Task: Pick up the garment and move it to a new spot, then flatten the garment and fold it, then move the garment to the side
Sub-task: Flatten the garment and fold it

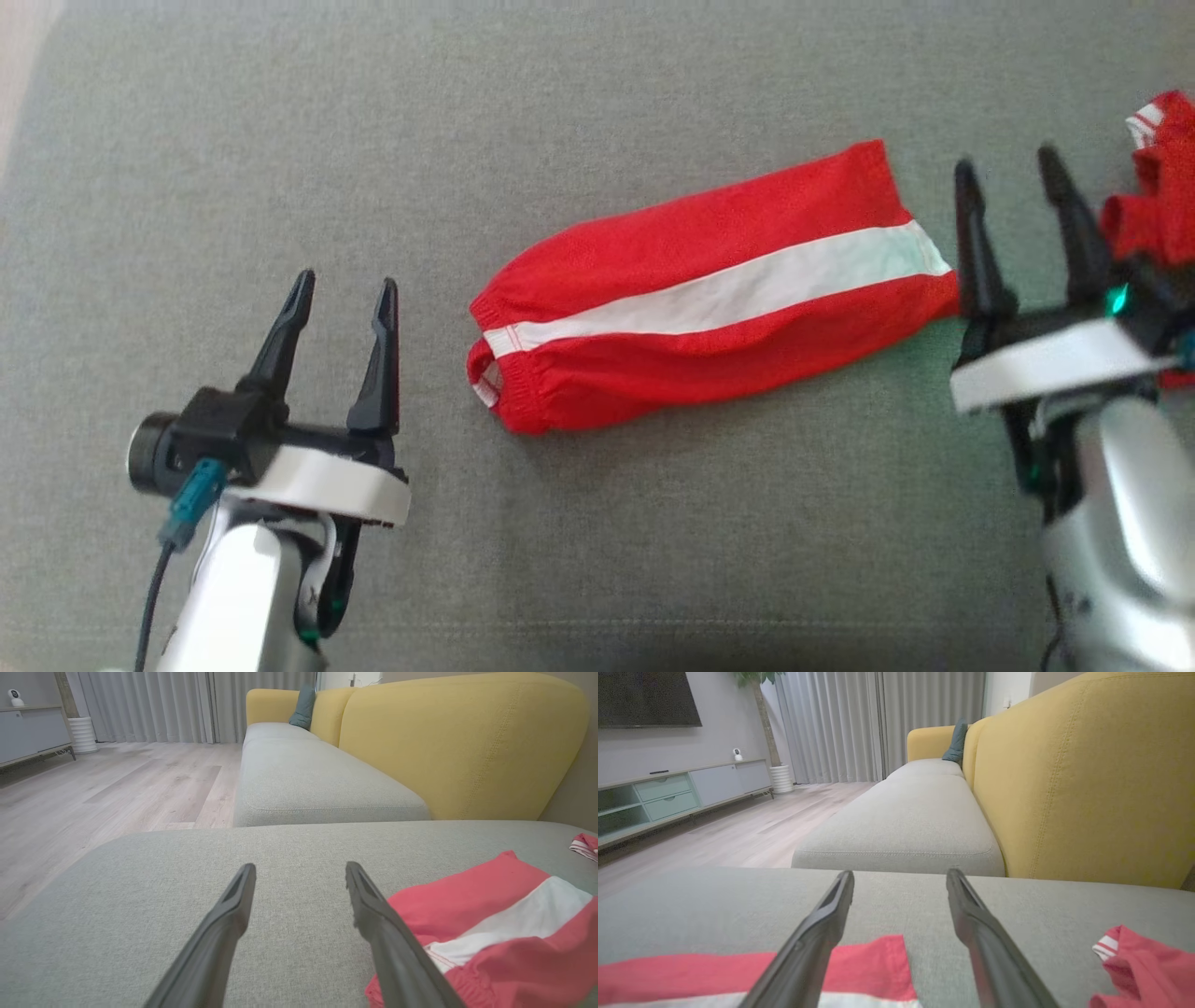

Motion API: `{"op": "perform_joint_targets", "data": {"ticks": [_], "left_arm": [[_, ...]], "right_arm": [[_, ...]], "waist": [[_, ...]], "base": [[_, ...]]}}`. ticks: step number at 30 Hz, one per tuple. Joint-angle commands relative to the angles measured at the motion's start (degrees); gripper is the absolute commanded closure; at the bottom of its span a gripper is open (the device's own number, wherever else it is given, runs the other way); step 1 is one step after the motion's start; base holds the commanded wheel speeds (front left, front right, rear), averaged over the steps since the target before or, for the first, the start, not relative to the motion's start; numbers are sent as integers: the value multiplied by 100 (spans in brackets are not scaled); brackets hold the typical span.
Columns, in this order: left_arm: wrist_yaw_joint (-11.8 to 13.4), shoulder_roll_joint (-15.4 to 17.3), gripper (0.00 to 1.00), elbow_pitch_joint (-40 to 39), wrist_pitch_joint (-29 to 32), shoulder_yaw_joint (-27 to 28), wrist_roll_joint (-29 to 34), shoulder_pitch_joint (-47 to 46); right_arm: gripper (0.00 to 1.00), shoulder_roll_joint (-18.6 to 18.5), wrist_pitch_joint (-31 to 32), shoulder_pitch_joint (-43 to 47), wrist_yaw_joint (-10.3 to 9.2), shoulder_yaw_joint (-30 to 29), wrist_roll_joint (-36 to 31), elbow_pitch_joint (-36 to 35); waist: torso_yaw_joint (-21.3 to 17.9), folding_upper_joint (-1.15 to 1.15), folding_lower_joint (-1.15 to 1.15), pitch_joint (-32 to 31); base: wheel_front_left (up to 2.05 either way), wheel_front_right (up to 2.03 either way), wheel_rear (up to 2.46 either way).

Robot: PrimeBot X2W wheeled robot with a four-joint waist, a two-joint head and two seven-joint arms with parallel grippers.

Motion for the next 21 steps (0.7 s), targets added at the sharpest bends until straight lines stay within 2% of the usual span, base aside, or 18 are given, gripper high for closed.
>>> {"op": "perform_joint_targets", "data": {"ticks": [1,10,21], "left_arm": [[33,121,0,-178,-35,256,65,-55],[117,168,0,-193,-23,261,42,156],[168,221,0,-275,62,203,21,240]], "right_arm": [[0,116,104,220,-5,36,-87,-486],[0,570,687,1432,-5,-219,-327,-1746],[0,688,923,1685,-5,-299,-389,-2140]], "waist": [[-58,0,0,-99],[-137,0,0,-259],[-154,0,0,-324]], "base": [[0,0,0],[0,0,0],[0,0,0]]}}
